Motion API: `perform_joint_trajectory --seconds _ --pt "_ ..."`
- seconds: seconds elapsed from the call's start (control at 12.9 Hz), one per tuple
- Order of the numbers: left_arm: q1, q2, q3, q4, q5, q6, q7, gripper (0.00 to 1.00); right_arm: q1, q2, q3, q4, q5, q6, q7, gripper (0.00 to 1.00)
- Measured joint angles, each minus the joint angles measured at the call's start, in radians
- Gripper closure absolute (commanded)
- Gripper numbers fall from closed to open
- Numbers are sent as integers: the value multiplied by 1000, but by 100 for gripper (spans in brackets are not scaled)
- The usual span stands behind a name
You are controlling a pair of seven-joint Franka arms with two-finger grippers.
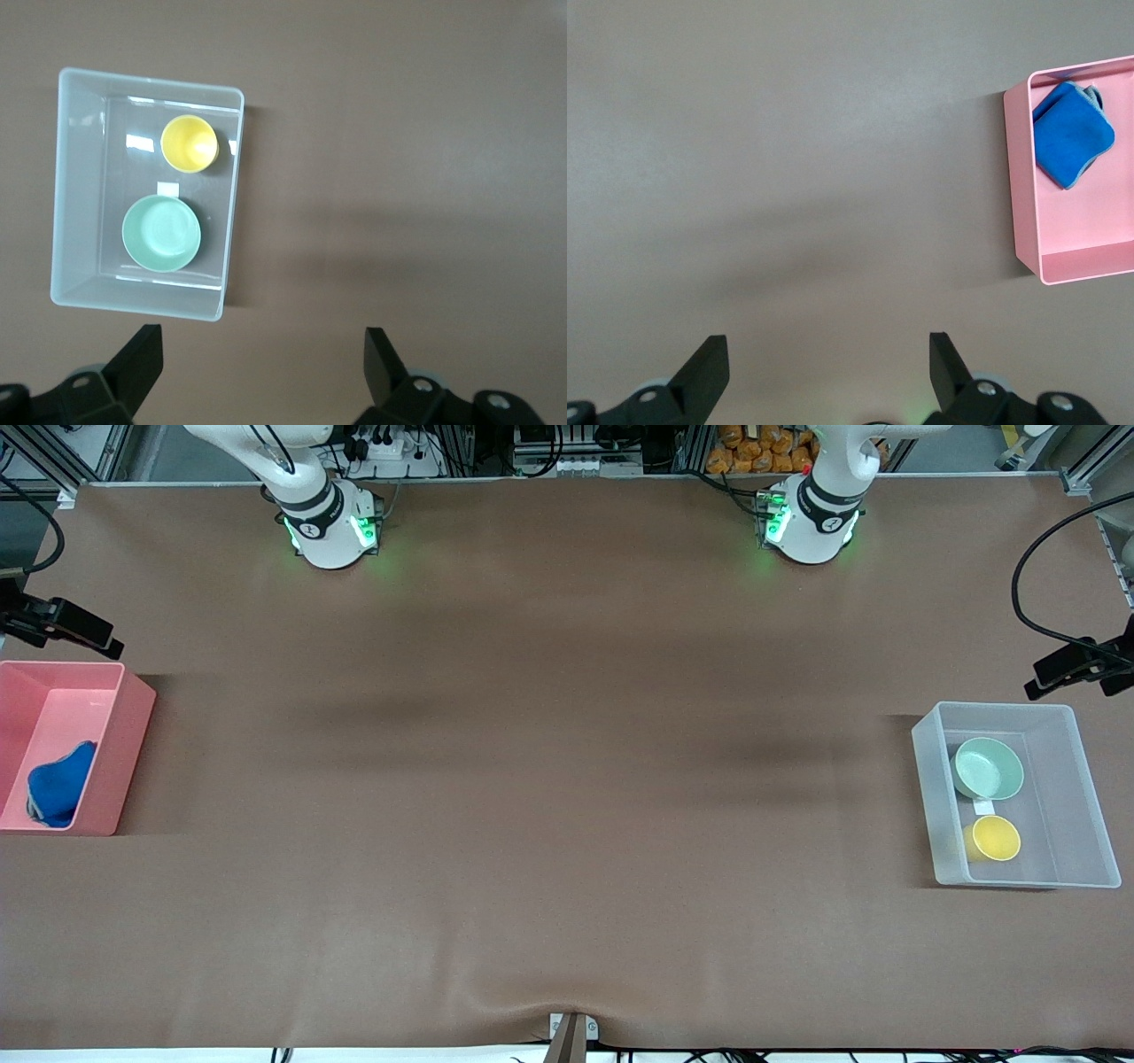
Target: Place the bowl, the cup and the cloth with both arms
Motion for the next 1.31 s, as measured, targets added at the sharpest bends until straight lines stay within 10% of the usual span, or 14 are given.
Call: perform_joint_trajectory --seconds 1.31 --pt "-5 8 -48 41 0 -29 -27 0 -22 0 -4 42 0 -1 4 0"
